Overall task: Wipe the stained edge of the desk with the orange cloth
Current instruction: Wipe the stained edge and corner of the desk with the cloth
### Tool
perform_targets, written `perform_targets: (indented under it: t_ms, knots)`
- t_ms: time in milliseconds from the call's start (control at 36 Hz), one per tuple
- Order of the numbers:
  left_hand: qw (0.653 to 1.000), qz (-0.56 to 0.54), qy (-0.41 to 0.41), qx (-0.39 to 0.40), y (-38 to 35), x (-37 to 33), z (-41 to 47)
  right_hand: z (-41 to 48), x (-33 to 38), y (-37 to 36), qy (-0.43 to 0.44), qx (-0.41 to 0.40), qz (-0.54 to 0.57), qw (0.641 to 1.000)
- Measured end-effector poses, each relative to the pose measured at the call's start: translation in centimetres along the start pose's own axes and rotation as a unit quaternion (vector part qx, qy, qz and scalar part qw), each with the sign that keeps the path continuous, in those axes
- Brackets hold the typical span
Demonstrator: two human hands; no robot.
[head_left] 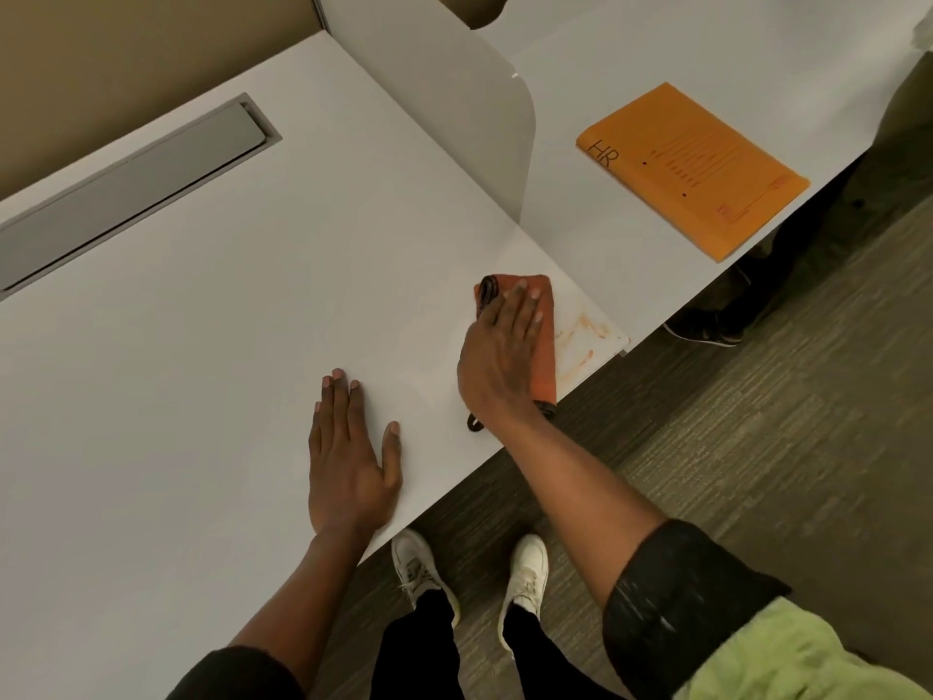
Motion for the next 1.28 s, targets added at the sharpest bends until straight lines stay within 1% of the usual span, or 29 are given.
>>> perform_targets:
  t_ms: [56,111,167,222,361,472,528,583,667,750,833,917,972,1028,1083,1167,1222,1278]
  knots:
    - [1.0,-0.001,-0.002,-0.002,0.0,0.0,0.0,-1.8,0.9,-0.7,0.012,-0.01,0.016,1.0]
    - [1.0,0.001,-0.004,-0.003,0.1,-0.1,-0.1,-4.5,1.7,-1.7,0.055,-0.022,0.022,0.998]
    - [1.0,0.002,-0.005,-0.002,0.2,-0.2,0.0,-7.0,1.6,-2.6,0.111,-0.012,0.017,0.994]
    - [1.0,0.004,-0.003,0.001,0.2,-0.3,0.0,-7.6,0.1,-2.8,0.13,-0.004,-0.001,0.991]
    - [1.0,0.004,0.0,0.006,0.2,-0.3,0.0,-2.6,-3.5,-1.3,0.058,-0.039,-0.035,0.997]
    - [1.0,0.008,0.003,0.008,0.2,-0.2,0.0,-0.4,-2.2,-1.2,0.029,-0.035,-0.036,0.998]
    - [1.0,0.009,0.001,0.007,0.2,-0.2,0.0,-1.8,-1.0,-1.9,0.054,-0.044,-0.019,0.997]
    - [1.0,0.01,-0.001,0.004,0.2,-0.2,0.0,-4.7,-0.2,-2.9,0.109,-0.047,-0.01,0.993]
    - [1.0,0.009,0.002,0.006,0.2,-0.3,0.0,-8.5,-1.3,-4.2,0.159,-0.023,-0.01,0.987]
    - [1.0,0.012,0.002,0.005,0.3,-0.5,0.0,-8.1,-3.3,-3.9,0.152,-0.02,-0.013,0.988]
    - [1.0,0.011,0.003,0.008,0.4,-0.7,0.0,-4.1,-4.3,-2.7,0.112,-0.034,-0.02,0.993]
    - [1.0,0.004,0.002,0.009,0.5,-0.7,0.0,-0.8,-4.0,-1.7,0.081,-0.039,-0.025,0.996]
    - [1.0,0.003,0.004,0.009,0.5,-0.7,-0.1,-0.4,-3.4,-1.6,0.072,-0.046,-0.026,0.996]
    - [1.0,0.002,0.005,0.008,0.5,-0.7,-0.1,-1.8,-2.8,-2.2,0.081,-0.055,-0.014,0.995]
    - [1.0,0.001,0.005,0.006,0.6,-0.7,-0.1,-4.7,-2.4,-3.1,0.11,-0.048,0.001,0.993]
    - [1.0,0.001,0.004,0.006,0.6,-0.8,-0.1,-9.0,-3.5,-4.1,0.156,-0.015,0.003,0.988]
    - [1.0,0.004,0.001,0.006,0.6,-0.8,0.0,-9.4,-4.8,-4.0,0.162,-0.005,-0.009,0.987]
    - [1.0,0.003,0.002,0.007,0.6,-0.9,0.0,-7.4,-5.7,-3.3,0.148,-0.008,-0.021,0.989]
Point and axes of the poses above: each hand's wrist, its own z-axis towards the middle knuckle, its own y-axis out of the back of the hand, x = y × z, the point moved 6 cm from there along z, towards the middle knuckle, and after that the axes turned 12 degrees about -z, right-handed, at the moved point
